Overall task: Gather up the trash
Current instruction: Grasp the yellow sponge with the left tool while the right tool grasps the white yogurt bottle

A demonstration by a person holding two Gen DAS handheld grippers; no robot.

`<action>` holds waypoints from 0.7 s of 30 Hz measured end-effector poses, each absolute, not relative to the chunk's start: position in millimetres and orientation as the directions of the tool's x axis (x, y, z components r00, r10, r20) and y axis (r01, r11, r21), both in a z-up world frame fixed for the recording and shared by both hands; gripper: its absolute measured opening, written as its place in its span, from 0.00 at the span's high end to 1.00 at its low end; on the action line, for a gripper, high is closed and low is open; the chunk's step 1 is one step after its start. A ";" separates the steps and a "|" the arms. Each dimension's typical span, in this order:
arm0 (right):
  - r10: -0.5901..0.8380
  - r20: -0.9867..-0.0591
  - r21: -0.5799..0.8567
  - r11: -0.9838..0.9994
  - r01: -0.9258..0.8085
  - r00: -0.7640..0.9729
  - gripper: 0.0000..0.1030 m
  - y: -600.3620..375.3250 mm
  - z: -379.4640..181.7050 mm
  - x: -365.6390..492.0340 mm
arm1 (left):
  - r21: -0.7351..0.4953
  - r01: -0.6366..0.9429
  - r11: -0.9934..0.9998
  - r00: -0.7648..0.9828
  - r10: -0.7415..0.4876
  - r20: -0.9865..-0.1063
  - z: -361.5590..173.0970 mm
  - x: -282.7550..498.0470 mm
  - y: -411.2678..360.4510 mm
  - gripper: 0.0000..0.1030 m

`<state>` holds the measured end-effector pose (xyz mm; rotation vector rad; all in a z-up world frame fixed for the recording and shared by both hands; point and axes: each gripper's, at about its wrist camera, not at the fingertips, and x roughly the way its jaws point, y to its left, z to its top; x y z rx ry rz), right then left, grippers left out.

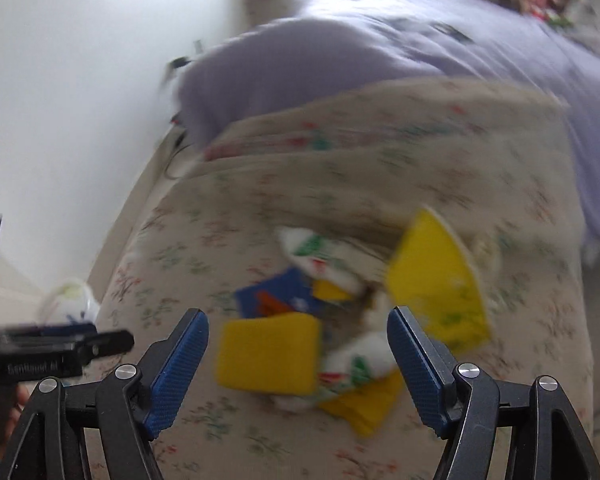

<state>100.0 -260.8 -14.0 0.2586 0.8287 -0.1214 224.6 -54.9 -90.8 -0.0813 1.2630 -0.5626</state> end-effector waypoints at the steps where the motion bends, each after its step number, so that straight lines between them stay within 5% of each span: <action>1: -0.010 -0.742 0.212 0.945 0.249 0.670 0.25 -278.3 -17.5 94.2 | -0.375 0.351 0.858 0.179 -0.454 -0.873 -94.4 223.9 -62.1 0.25; 6: -0.022 -0.765 0.310 0.863 0.398 0.644 0.24 -325.1 -43.9 76.1 | -0.480 0.299 0.825 0.138 -0.535 -0.833 -107.0 225.8 -84.5 0.25; 16: 0.108 -0.783 0.424 0.813 0.399 0.613 0.24 -328.7 -68.0 92.6 | -0.627 0.140 0.766 0.082 -0.640 -0.764 -142.3 238.1 -107.1 0.26; 21: 0.131 -0.815 0.421 0.803 0.421 0.565 0.24 -321.6 -86.2 104.9 | -0.603 0.209 0.770 0.113 -0.632 -0.767 -134.6 230.2 -121.2 0.56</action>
